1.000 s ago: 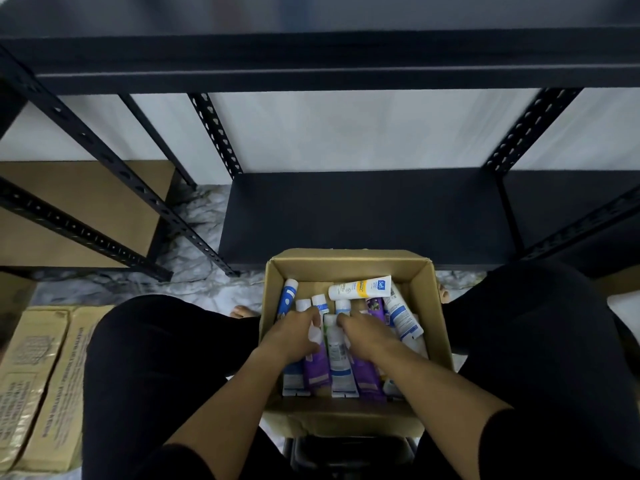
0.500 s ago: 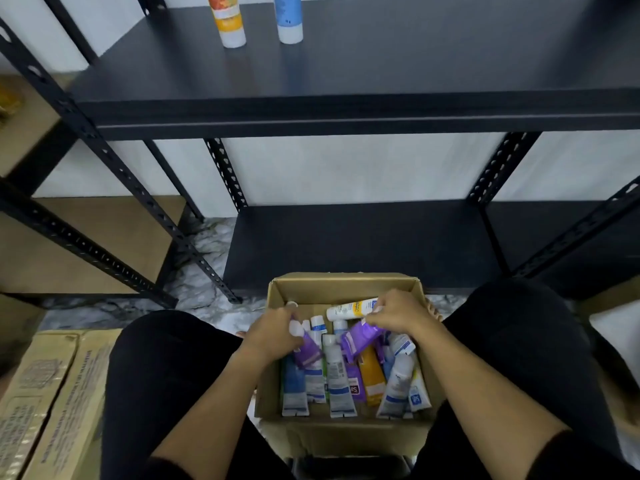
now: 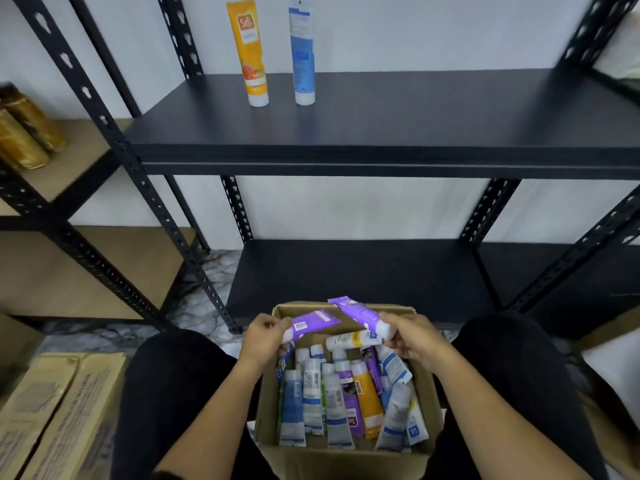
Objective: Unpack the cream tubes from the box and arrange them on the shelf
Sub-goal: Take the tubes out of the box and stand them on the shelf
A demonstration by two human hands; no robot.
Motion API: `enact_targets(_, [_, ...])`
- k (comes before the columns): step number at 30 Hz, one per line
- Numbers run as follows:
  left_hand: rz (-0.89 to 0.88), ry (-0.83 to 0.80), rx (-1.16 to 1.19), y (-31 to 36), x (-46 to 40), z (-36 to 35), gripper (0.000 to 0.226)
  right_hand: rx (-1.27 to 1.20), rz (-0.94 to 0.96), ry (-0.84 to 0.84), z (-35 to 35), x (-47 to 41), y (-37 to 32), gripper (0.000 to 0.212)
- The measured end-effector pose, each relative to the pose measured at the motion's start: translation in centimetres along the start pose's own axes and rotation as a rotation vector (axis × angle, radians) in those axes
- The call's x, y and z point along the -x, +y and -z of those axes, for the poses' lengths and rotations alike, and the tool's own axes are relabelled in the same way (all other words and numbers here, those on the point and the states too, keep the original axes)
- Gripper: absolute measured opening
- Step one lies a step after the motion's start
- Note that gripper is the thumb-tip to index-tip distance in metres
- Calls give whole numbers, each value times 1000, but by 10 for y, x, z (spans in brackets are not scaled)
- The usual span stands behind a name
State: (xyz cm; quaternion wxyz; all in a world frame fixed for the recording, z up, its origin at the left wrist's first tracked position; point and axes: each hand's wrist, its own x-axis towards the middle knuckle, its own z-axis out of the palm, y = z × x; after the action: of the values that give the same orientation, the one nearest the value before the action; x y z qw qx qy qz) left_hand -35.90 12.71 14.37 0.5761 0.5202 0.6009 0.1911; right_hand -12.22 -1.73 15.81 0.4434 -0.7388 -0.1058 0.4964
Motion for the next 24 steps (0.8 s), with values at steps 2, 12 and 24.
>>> enact_targets(2, [49, -34, 97, 1, 1, 1, 27, -51, 30, -38, -2, 3, -1, 30])
enact_targets(12, [55, -238, 410, 17, 15, 4, 31, -207, 180, -255, -14, 18, -13, 24])
enact_targets(24, [-367, -249, 440, 63, 33, 7, 34, -160, 456, -282, -34, 47, -63, 28])
